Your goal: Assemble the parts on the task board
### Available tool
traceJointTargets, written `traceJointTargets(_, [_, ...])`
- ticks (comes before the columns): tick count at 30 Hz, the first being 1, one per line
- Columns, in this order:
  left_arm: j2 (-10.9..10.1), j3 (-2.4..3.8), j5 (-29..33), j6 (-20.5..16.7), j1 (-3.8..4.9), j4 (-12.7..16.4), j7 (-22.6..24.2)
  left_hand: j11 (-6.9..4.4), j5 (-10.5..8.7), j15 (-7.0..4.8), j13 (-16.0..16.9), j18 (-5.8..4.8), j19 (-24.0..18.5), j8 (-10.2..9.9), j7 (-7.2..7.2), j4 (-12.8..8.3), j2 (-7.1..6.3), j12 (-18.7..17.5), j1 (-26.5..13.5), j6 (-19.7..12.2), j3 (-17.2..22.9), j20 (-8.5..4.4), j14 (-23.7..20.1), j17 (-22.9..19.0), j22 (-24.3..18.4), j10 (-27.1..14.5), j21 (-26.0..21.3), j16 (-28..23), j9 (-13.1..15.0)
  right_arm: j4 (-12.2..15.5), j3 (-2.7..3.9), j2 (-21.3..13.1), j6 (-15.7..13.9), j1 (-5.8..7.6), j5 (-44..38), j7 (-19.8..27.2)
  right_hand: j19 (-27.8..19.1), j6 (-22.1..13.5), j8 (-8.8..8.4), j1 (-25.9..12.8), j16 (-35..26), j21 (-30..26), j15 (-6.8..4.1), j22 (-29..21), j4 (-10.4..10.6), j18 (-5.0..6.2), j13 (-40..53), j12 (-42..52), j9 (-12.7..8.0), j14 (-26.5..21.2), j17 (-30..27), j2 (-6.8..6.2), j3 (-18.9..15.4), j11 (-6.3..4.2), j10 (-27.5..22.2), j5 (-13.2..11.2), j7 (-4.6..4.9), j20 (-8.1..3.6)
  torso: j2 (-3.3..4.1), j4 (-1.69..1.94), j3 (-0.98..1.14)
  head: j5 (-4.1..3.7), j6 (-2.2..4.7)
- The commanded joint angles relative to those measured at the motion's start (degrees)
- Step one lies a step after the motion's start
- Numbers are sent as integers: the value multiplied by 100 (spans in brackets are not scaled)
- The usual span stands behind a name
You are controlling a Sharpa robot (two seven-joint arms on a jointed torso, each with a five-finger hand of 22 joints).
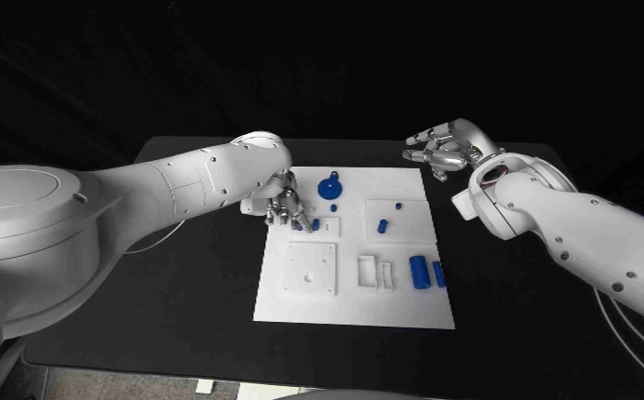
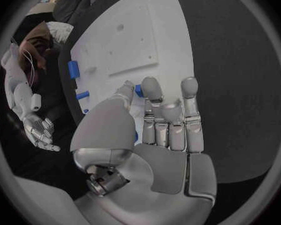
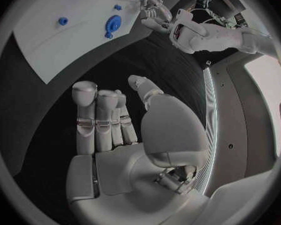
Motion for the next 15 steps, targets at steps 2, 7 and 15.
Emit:
traceJointTargets(2, [-13,-9,-45,-112,-20,14,70,45,-24,-15,14,-113,-2,-17,37,42,-30,-32,22,-16,-11,-57,-46,-8,101,140,-25,-39,22,6,2,2,34,-5,-26,43,152,-20,0,-52,-16,-33,-12,463,-10,67,-6,-4,-7,-32,-5,13,5,-13,-46,33,14,7,1,0,-1,0,3])
traceJointTargets(7, [-56,-7,-52,-164,-19,42,95,53,-23,-12,20,-118,-19,-33,45,169,-154,-46,-17,-23,-14,-56,-74,-31,101,125,-38,-56,30,6,2,0,30,-8,-26,44,151,-31,-1,-55,-30,-53,-11,459,-10,68,-20,-15,-8,-35,-18,12,-2,-12,-55,34,17,8,-2,1,0,-7,9])
traceJointTargets(15, [-183,-3,-76,-158,-12,142,149,50,-22,-12,42,-125,-29,-68,49,406,-271,-65,23,-26,-51,-58,-101,-42,99,112,-64,-72,56,9,2,-15,26,-13,-26,44,151,-31,-1,-55,-30,-53,-11,459,-10,68,-20,-15,-8,-35,-18,12,-2,-12,-55,34,17,8,-9,9,-1,-22,10])
